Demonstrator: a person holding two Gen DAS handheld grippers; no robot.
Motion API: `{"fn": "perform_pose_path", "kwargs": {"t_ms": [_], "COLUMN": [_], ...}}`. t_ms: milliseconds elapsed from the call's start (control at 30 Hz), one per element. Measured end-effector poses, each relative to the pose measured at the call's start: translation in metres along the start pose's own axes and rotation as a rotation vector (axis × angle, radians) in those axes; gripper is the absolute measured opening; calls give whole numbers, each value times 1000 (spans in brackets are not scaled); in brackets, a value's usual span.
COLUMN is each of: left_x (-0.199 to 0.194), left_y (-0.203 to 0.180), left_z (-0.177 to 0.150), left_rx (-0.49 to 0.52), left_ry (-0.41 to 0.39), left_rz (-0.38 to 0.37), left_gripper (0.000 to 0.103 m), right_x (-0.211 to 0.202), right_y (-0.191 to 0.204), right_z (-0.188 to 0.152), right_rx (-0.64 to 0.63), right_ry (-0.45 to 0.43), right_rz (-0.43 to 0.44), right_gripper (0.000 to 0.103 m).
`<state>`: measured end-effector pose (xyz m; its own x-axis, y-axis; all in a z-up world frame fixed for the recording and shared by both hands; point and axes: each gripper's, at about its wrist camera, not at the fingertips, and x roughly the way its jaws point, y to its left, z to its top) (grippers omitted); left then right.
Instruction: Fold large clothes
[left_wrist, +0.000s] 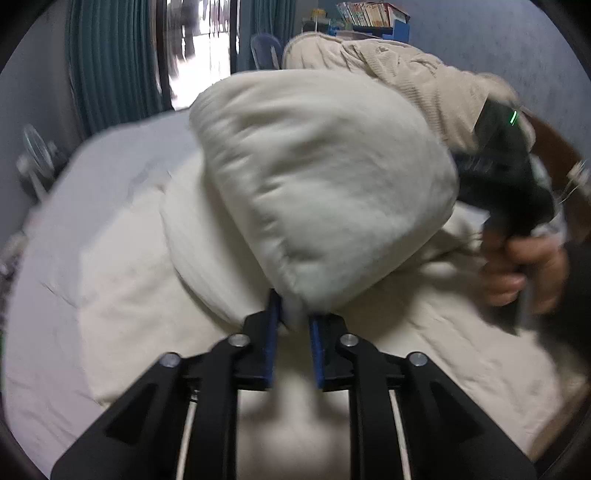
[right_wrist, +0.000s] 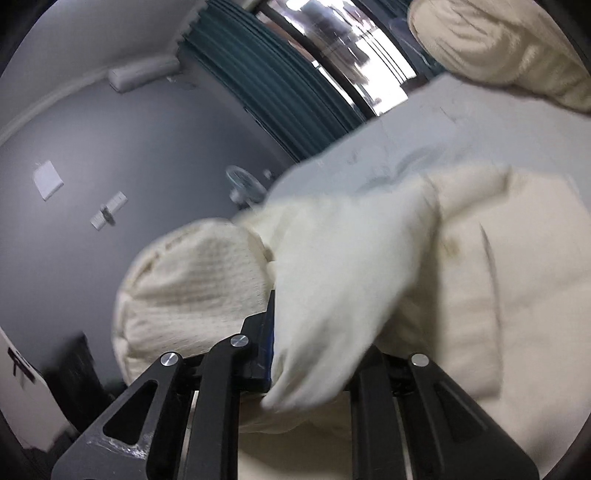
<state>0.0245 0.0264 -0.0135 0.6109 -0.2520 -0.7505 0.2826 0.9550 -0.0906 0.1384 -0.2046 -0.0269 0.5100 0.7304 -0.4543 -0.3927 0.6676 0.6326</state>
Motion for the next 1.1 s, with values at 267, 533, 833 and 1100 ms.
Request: {"fn": "perform_pose_path", "kwargs": {"t_ms": [267, 533, 833, 1100], "left_x": [-12, 17, 33, 55], "left_y": [29, 81, 105, 120], "left_z": [-18, -28, -50, -56], "left_rx": [-198, -626, -954, -1086], "left_ry": [20, 20, -89, -64], "left_rz": [-138, -433, -699, -676], "left_gripper": [47, 51, 51, 57], "right_x": [-2, -3, -4, -5], "right_y": [-11, -16, -20, -25], "right_z": [-4, -7, -15, -20], "right_rx": [87, 84, 90, 120], "right_ry": [24, 30, 47, 53], "right_rz": [6, -18, -50, -42], "right_gripper": [16, 17, 17, 17]}}
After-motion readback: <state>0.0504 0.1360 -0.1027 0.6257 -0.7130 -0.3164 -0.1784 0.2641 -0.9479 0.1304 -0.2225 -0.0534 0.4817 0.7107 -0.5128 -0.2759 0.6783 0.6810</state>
